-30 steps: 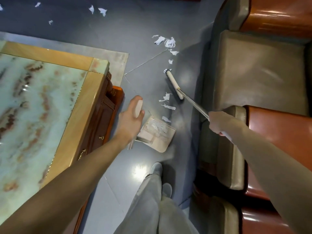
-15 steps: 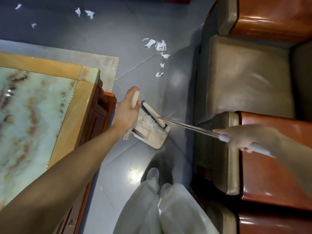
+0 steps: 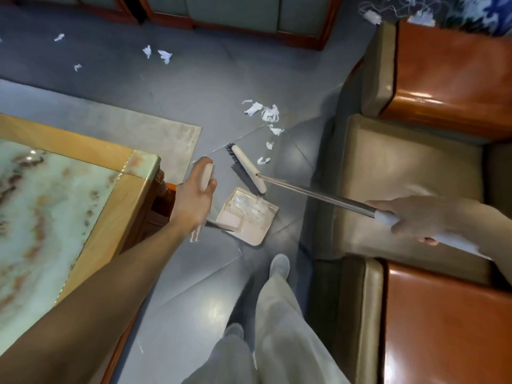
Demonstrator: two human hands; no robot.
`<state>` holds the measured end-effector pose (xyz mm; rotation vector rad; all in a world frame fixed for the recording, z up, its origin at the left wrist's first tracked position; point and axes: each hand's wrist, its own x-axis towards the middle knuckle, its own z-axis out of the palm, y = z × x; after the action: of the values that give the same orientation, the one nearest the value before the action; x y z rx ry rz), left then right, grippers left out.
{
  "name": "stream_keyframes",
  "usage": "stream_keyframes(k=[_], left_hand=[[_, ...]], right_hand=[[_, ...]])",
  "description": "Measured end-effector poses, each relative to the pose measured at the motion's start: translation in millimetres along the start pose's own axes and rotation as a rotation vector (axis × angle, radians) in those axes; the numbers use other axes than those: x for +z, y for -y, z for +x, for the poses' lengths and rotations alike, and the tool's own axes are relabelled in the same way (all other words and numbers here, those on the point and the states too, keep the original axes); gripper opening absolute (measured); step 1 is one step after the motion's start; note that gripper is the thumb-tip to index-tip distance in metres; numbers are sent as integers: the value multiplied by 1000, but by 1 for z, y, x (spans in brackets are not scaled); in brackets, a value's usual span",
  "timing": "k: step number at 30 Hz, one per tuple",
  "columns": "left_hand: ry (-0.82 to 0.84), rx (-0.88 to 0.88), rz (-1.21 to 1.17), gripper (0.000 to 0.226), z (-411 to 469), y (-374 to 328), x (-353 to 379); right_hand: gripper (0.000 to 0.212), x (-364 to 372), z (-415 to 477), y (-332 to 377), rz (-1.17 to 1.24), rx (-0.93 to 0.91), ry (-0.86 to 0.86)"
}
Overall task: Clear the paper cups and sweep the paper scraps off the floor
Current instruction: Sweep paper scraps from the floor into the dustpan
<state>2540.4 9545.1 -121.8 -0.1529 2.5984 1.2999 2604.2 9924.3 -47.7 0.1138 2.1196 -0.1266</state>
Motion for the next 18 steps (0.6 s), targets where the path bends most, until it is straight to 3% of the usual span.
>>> stream_keyframes(k=[4,14,18], left_hand=[[-50,-24,-18,26,51,-31,6],[-94,-75,-20,34,156,-78,27],[-117,-77,22,34,205,-87,25]], right_hand=[[52,-63,33,0,58,45,-128],[58,-153,153,14,-80,76,-108],[48,-162,182,39,-156,34,-87]])
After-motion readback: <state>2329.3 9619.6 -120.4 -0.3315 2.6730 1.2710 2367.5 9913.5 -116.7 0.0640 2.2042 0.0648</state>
